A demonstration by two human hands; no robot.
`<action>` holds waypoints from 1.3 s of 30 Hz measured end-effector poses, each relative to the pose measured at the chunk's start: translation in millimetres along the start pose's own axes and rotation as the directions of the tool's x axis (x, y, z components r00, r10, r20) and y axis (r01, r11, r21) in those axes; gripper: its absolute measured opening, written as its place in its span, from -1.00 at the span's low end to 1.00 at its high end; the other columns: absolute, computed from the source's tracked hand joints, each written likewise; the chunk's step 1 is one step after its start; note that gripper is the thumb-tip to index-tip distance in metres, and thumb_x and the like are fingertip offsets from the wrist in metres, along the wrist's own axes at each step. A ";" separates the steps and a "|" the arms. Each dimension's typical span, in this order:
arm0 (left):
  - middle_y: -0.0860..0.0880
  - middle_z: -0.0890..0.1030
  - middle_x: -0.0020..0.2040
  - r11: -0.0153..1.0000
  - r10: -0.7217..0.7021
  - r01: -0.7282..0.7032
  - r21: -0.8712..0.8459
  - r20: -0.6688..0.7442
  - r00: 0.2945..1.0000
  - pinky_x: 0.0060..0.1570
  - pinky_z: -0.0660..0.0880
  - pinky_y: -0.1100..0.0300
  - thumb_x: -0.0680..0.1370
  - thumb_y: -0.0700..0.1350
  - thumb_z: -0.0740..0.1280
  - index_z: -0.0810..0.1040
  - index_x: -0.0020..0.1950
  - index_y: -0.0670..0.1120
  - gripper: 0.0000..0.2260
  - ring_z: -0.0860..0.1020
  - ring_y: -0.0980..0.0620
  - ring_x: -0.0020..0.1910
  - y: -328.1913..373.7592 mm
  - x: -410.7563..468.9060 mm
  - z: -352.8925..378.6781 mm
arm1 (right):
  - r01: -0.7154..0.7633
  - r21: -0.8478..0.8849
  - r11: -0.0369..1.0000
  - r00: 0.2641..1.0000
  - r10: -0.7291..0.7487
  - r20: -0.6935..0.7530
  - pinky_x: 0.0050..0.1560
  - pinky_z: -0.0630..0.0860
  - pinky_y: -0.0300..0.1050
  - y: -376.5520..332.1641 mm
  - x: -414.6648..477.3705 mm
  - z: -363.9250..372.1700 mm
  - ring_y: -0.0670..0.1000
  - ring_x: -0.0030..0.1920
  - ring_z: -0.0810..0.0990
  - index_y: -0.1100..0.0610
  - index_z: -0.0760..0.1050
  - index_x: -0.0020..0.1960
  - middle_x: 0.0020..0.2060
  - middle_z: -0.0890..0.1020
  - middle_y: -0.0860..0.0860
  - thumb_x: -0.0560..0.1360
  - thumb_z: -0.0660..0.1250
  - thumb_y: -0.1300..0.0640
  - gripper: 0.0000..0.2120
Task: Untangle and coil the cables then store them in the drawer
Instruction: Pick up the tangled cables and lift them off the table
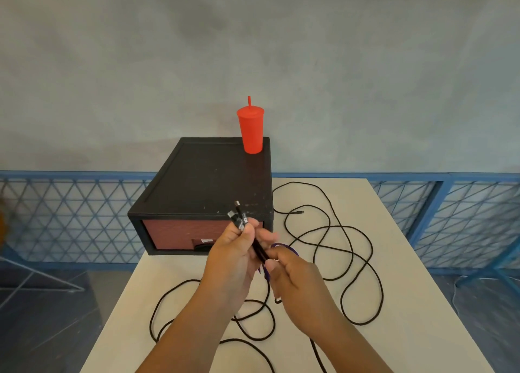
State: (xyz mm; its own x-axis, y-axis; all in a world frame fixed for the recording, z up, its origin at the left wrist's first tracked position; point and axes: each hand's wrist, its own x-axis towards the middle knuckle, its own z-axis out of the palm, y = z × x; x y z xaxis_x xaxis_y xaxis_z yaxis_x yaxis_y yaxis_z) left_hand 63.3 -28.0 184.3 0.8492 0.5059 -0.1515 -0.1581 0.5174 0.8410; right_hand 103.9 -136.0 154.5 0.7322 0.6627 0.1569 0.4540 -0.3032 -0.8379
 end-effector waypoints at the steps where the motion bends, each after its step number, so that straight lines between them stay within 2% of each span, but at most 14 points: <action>1: -0.03 0.50 -0.43 0.998 0.004 -0.005 -0.055 -0.026 1.000 -0.16 0.47 0.09 0.63 -0.19 0.09 0.44 -0.15 -0.13 -0.79 0.51 0.00 -0.35 1.2 1.2 -1.0 | 0.023 -0.053 0.998 1.000 -0.022 0.017 -0.29 0.42 -0.23 1.0 0.1 0.5 -0.11 -0.38 0.44 -0.04 0.45 0.03 -0.41 0.45 -0.11 0.60 0.10 0.03 -0.84; 4: 0.03 0.33 -0.47 0.981 0.018 -0.037 -0.190 -0.105 0.994 -0.34 0.39 0.19 0.62 -0.12 0.11 0.39 -0.18 -0.10 -0.80 0.29 0.11 -0.51 7.1 3.7 -6.0 | 0.067 -0.210 0.975 0.995 -0.050 0.086 -0.36 0.31 -0.26 5.8 0.9 2.9 -0.14 -0.38 0.38 0.07 0.46 0.02 -0.39 0.41 -0.11 0.60 0.08 -0.04 -0.75; 7: 0.08 0.30 -0.49 0.969 0.079 -0.116 -0.218 -0.170 0.982 -0.53 0.28 0.33 0.61 -0.02 0.12 0.40 -0.22 -0.07 -0.75 0.22 0.16 -0.55 25.2 10.4 -17.7 | 0.006 -0.127 0.992 0.988 0.013 0.151 -0.32 0.34 -0.28 15.4 0.8 6.2 -0.14 -0.33 0.40 0.06 0.42 -0.05 -0.33 0.45 -0.09 0.59 0.13 0.01 -0.83; 10: 0.09 0.25 -0.53 0.963 0.107 -0.158 -0.220 -0.225 0.968 -0.61 0.17 0.34 0.60 0.03 0.13 0.40 -0.28 -0.06 -0.70 0.17 0.17 -0.59 41.7 18.5 -28.5 | -0.043 -0.089 0.995 0.985 0.058 0.161 -0.40 0.31 -0.37 29.1 4.8 3.2 -0.18 -0.41 0.40 0.05 0.43 -0.06 -0.36 0.45 -0.08 0.58 0.15 0.02 -0.86; 14: 0.07 0.24 -0.52 0.948 0.154 -0.224 -0.225 -0.288 0.945 -0.61 0.13 0.35 0.59 0.06 0.15 0.40 -0.29 -0.04 -0.70 0.13 0.17 -0.57 57.9 23.3 -47.6 | -0.038 -0.173 0.984 0.995 0.053 0.088 -0.31 0.35 -0.23 50.7 17.8 -10.2 -0.11 -0.32 0.44 -0.03 0.41 -0.12 -0.26 0.56 0.00 0.57 0.18 0.02 -0.89; 17: 0.07 0.19 -0.51 0.940 0.196 -0.276 -0.202 -0.342 0.919 -0.60 0.10 0.33 0.58 0.10 0.16 0.37 -0.32 -0.01 -0.68 0.10 0.16 -0.57 76.9 28.1 -69.0 | -0.077 -0.204 0.976 0.995 0.087 0.042 -0.35 0.30 -0.31 64.6 22.1 -26.6 -0.14 -0.36 0.41 -0.13 0.34 -0.27 -0.39 0.48 -0.12 0.56 0.23 0.05 -0.76; 21: 0.08 0.18 -0.54 0.949 0.253 -0.308 -0.070 -0.413 0.875 -0.62 0.09 0.31 0.59 0.05 0.19 0.32 -0.35 -0.01 -0.67 0.10 0.15 -0.59 82.3 30.7 -89.4 | -0.126 -0.165 0.978 0.992 0.128 0.002 -0.46 0.29 -0.41 74.4 32.2 -39.9 -0.20 -0.46 0.44 -0.06 0.36 -0.30 -0.45 0.44 -0.13 0.53 0.28 0.06 -0.76; 24: 0.09 0.18 -0.56 0.958 0.244 -0.283 -0.036 -0.411 0.879 -0.61 0.09 0.31 0.58 -0.01 0.23 0.32 -0.35 0.00 -0.70 0.10 0.15 -0.60 75.9 32.2 -96.1 | -0.141 -0.151 0.978 0.990 0.143 0.000 -0.48 0.36 -0.42 76.7 41.5 -43.1 -0.26 -0.46 0.46 -0.01 0.40 -0.24 -0.44 0.44 -0.15 0.52 0.28 0.03 -0.83; 30: 0.07 0.12 -0.58 0.951 0.166 -0.245 -0.191 -0.351 0.921 -0.63 0.08 0.31 0.57 0.03 0.22 0.20 -0.46 0.00 -0.58 0.09 0.13 -0.64 69.3 33.7 -99.9 | -0.136 -0.326 0.935 0.986 0.158 0.043 -0.48 0.35 -0.44 84.4 48.4 -41.7 -0.23 -0.41 0.37 -0.09 0.27 -0.29 -0.42 0.39 -0.16 0.56 0.20 -0.02 -0.75; 34: 0.07 0.11 -0.59 0.926 0.100 -0.220 -0.305 -0.362 0.927 -0.62 0.10 0.32 0.58 0.04 0.19 0.16 -0.50 0.00 -0.53 0.09 0.11 -0.64 62.5 36.9 -108.8 | -0.124 -0.407 0.905 0.982 0.172 0.082 -0.48 0.31 -0.39 93.6 47.1 -43.3 -0.22 -0.42 0.36 -0.10 0.23 -0.31 -0.45 0.38 -0.16 0.54 0.22 -0.05 -0.71; 39: 0.06 0.12 -0.58 0.887 0.038 -0.220 -0.406 -0.411 0.911 -0.62 0.09 0.32 0.58 0.04 0.19 0.16 -0.48 -0.01 -0.55 0.10 0.11 -0.64 61.0 37.7 -131.0 | -0.105 -0.398 0.911 0.988 0.141 0.063 -0.41 0.23 -0.31 102.8 47.7 -57.2 -0.14 -0.46 0.30 -0.04 0.27 -0.38 -0.50 0.36 -0.10 0.50 0.28 -0.06 -0.67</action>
State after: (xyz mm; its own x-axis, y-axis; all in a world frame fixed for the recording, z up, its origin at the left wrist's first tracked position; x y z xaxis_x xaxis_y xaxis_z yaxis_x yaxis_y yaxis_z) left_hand 19.7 113.0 161.9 0.5607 0.7639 -0.3196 -0.5318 0.6280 0.5681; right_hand 214.5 -174.7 105.7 0.7556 0.6550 0.0038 0.5388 -0.6183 -0.5722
